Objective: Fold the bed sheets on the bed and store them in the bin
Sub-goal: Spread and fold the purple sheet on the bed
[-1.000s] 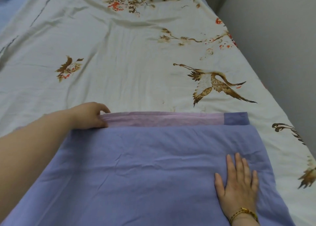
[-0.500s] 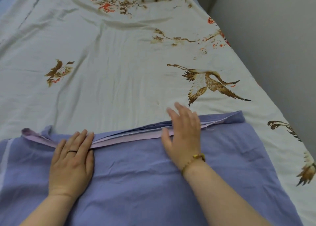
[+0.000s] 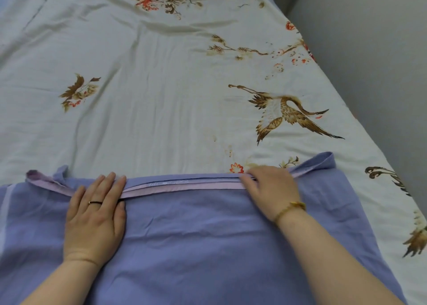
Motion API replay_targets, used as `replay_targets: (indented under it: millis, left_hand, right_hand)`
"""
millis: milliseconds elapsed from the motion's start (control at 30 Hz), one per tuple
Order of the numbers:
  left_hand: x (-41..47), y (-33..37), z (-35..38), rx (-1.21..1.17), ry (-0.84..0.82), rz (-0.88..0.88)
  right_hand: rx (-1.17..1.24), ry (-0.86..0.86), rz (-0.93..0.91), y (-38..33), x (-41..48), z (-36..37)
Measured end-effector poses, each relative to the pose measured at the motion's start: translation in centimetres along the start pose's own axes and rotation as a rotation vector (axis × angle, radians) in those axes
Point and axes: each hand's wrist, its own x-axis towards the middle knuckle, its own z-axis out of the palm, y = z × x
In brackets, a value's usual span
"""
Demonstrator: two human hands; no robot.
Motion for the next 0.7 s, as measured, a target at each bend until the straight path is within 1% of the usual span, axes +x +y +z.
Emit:
replay_targets:
  millis: [67,100,167,233,300,367,433,467,500,533,567,633,667,700]
  left_hand:
    - [0.0,0.0,-0.1,0.005,-0.013,-0.015]
    - [0.1,0.0,-0.1,0.004,-0.024,-0.022]
    - [0.1,0.0,-0.1,0.004,-0.043,-0.027]
    - [0.2,0.0,-0.2,0.014,-0.047,-0.038]
    - [0.2,0.2,-0.1,0.024,-0.077,-0.066]
    - [0.3,0.2,-0.2,0.048,-0.09,-0.094]
    - [0.4,0.1,-0.1,0.067,-0.105,-0.099]
    - [0.3,0.1,-0.1,0.073,-0.112,-0.103]
    - [0.3,-0.1,-0.1,0.081,-0.116,-0.107]
    - [0.4,0.0,-0.1,0.092,-0.115,-0.111]
    - [0.4,0.1,-0.2,0.105,-0.122,-0.114]
    - [0.5,0.0,-0.4,0.114,-0.135,-0.104]
    - [0.4,-0.2,-0.3,0.112,-0.142,-0.095]
    - [0.4,-0.4,-0.3,0.125,-0.149,-0.085]
  right_hand:
    - [-0.02,-0.017,0.141,4.5,-1.4,0.2]
    - [-0.051,-0.059,0.211,6.3,-2.0,0.1]
    - [-0.098,-0.148,0.275,8.8,-2.4,0.1]
    - [-0.152,-0.164,0.34,9.8,-1.9,0.2]
    - [-0.152,-0.149,0.48,9.9,-1.6,-0.1]
    - [-0.135,-0.073,0.598,9.0,-1.3,-0.3]
    - [-0.093,0.006,0.669,6.3,-0.9,-0.5]
    - [-0.07,0.045,0.631,3.9,-0.6,-0.3]
    - [-0.045,0.09,0.522,1.0,-0.2,0.1]
    - [-0.005,0.121,0.375,-2.2,0.1,0.6]
    - [0.057,0.118,0.221,-5.7,0.5,1.1]
    - [0.139,0.012,-0.054,-12.1,0.9,2.3]
    - [0.127,-0.064,-0.133,-14.4,0.8,3.2]
    - [0.093,-0.099,-0.168,-15.9,0.7,4.0]
